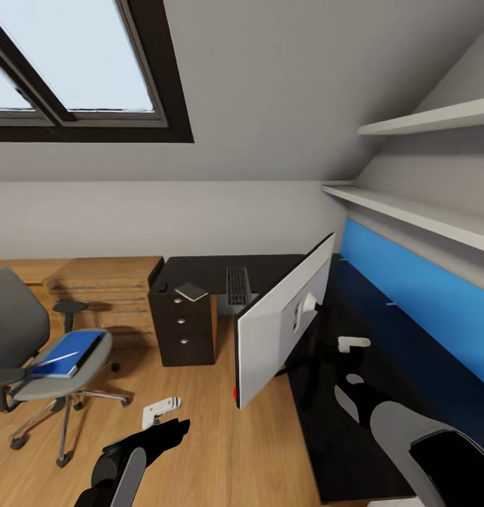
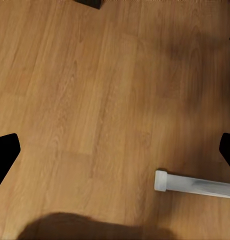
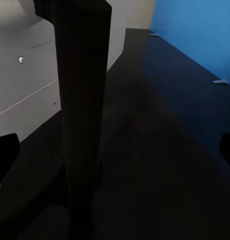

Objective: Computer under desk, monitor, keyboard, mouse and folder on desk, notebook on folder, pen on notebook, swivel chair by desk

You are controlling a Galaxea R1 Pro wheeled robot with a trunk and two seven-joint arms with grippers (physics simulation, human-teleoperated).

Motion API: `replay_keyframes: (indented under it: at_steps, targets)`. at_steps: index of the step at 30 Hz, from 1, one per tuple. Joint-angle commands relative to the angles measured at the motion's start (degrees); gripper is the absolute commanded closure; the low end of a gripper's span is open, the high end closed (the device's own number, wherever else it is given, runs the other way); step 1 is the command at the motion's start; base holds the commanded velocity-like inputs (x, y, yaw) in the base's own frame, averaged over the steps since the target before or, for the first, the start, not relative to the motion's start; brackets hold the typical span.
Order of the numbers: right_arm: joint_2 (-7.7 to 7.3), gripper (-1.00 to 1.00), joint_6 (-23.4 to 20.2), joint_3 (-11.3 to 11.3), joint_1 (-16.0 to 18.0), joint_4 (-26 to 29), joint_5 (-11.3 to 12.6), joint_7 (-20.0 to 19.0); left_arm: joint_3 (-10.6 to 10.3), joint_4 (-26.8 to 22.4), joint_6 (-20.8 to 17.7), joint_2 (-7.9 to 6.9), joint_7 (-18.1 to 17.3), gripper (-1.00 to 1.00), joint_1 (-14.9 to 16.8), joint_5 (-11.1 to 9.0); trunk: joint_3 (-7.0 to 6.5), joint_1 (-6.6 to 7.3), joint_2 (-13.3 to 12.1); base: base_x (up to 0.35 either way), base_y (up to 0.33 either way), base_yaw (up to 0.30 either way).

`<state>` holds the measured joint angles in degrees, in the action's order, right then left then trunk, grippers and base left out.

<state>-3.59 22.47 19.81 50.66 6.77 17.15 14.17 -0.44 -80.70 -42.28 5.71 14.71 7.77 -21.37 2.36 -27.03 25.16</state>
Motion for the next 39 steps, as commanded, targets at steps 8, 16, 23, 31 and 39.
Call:
replay_keyframes:
  at_steps: [8,16,23,31,39]
  targets:
    - [-0.10,-1.00,0.12,0.57,0.05,-0.01,0.37,0.19,0.03,-0.14,-0.53,0.04,0.50,-1.00,0.05,-0.69,0.13,-0.05,0.13,0.041,0.000,0.000]
    - [-0.08,-1.00,0.12,0.58,0.05,-0.04,0.34,0.16,0.16,-0.16,-0.59,0.11,0.58,-1.00,0.05,-0.63,1.03,-1.15,2.13,0.001,0.000,0.000]
    - [-0.02,-1.00,0.12,0.62,0.05,-0.07,0.34,0.17,0.17,-0.16,-0.57,0.10,0.59,-1.00,0.05,-0.60,2.28,-2.69,4.94,0.000,0.000,0.000]
    - [-0.01,-1.00,0.12,0.61,0.05,-0.06,0.34,0.16,0.17,-0.16,-0.54,0.09,0.63,-1.00,0.05,-0.60,3.72,-4.44,8.15,0.000,0.000,0.000]
    - [-0.01,-1.00,0.12,0.62,0.05,-0.06,0.34,0.16,0.22,-0.16,-0.52,0.05,0.69,-1.00,0.05,-0.63,5.16,-6.20,11.36,0.000,0.000,0.000]
